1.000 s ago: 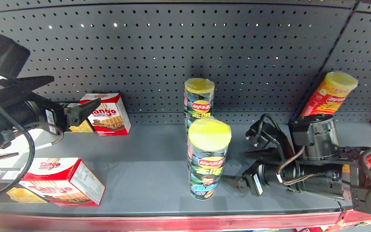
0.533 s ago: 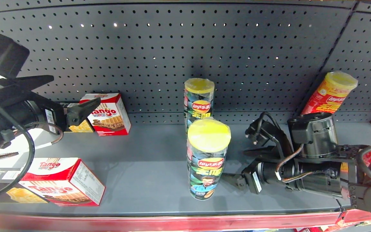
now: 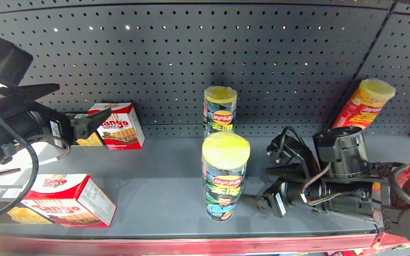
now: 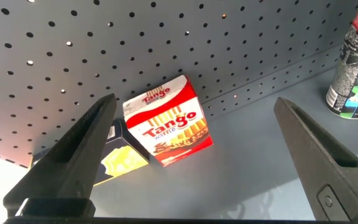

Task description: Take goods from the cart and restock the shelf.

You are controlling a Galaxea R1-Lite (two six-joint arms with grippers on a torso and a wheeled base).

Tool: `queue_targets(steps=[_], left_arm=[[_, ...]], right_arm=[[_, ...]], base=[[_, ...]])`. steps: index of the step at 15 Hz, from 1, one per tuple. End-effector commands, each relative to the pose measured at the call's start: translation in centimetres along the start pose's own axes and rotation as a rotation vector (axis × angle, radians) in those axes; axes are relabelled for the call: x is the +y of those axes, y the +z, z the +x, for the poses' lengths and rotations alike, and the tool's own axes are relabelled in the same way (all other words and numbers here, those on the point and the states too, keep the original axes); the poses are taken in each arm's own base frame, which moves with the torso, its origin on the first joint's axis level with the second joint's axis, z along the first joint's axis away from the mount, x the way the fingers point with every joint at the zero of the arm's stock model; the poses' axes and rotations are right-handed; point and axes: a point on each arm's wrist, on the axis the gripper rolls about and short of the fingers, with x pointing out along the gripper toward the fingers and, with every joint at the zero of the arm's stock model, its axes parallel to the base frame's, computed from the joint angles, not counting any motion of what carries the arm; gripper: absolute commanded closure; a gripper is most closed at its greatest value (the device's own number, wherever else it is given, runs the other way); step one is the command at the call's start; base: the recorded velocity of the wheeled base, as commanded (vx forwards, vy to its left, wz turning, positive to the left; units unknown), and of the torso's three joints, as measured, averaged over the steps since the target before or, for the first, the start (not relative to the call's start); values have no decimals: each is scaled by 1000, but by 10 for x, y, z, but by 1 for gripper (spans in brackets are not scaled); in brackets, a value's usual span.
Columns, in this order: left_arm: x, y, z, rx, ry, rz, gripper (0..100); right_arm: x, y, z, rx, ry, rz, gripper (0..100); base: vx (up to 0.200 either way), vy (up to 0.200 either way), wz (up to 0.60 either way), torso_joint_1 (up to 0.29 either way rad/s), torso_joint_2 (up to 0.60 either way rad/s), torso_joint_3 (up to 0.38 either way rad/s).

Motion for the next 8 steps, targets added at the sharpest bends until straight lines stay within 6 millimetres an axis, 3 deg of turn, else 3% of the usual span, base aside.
queue_targets(steps=[1, 5, 8], left_arm=[[0, 0, 0, 1, 0, 0, 0], [2, 7, -10, -28, 10, 0, 0], [6, 20, -58, -92, 35, 0, 0]], right_arm=[[1, -1, -1, 2, 3, 0, 0], [-13, 14, -30, -107, -56, 18, 0], [-10, 29, -80, -250, -56, 10, 0]], base=[[0, 0, 0, 0, 0, 0], [0, 0, 0, 0, 0, 0], [0, 0, 0, 0, 0, 0]])
